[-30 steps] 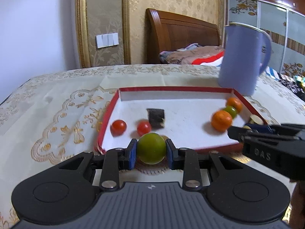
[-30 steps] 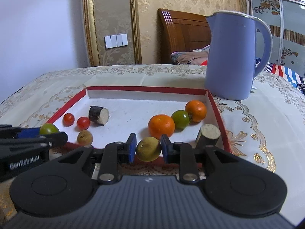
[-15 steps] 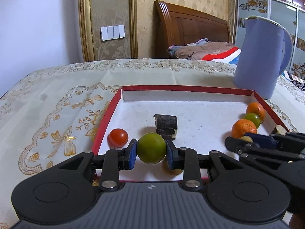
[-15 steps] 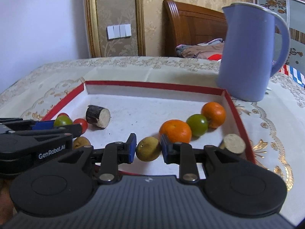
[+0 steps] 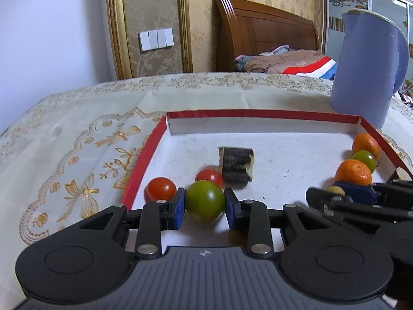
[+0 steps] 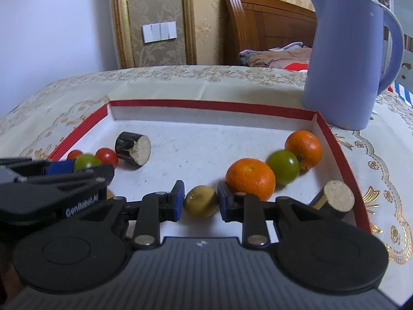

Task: Organize fruits
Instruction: 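Carry the lime and small yellow-brown fruit with both grippers into the tray, then open both grippers to release the lime and small fruit in the tray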

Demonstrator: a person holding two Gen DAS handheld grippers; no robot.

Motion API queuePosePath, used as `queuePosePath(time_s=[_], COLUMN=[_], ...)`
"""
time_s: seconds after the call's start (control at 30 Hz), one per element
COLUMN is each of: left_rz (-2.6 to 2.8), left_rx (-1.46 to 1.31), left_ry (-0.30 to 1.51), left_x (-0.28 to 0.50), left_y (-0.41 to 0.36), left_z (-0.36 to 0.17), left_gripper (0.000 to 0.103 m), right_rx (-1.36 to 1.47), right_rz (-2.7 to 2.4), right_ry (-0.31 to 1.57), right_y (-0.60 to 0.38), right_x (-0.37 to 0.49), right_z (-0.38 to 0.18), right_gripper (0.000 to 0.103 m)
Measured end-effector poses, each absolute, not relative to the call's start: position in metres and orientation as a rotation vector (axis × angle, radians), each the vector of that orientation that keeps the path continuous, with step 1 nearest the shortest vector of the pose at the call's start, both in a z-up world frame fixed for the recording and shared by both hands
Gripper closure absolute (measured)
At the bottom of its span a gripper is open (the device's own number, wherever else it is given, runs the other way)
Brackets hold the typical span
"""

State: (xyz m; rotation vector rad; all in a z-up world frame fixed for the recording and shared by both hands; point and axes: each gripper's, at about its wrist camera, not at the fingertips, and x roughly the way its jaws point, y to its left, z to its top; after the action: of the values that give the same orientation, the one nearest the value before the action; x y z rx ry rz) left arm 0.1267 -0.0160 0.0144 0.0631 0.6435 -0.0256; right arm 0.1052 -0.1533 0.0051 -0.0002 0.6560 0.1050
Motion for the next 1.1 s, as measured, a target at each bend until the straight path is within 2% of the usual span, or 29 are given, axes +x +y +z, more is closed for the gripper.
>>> queuePosePath(time_s=[0.33,0.43,0.7,0.77,0.83,1.1], left_rz=[-0.027,-0.023,-0.03,-0.033,-0.036,-0.037], left_rx=[0.032,0.029,0.017,0.009,0.004,0.008], left_ry=[0.637,0.633,0.632,0.632,0.63,0.602], left_x=[0.126,0.125,0.122,0.121,0.119,0.109], left_y=[-0.013,-0.011,-0.009,-0.007,-0.006,-0.005], left_z=[0.012,0.012,0.013,0.014,0.014,0.016], left_gripper=[0.072,0.066,0.066,0.066,0.065,0.054], right_rx=[-0.004,0.001,0.021,0.036,0.038,0.047], right_rz=[0.074,0.078,0.094,0.101,0.093,0.095], right_ry=[0.636,0.631,0.631,0.634,0.629,0.616], right_y=[-0.154,-0.156,-0.157,-0.159,-0.16,-0.162], right_x=[0.11,0.109,0.105,0.104,0.102,0.098], right_z=[0.003,0.003,0.003,0.004,0.004,0.006], right_gripper=[0.079,0.078,0.064,0.052,0.045,0.044])
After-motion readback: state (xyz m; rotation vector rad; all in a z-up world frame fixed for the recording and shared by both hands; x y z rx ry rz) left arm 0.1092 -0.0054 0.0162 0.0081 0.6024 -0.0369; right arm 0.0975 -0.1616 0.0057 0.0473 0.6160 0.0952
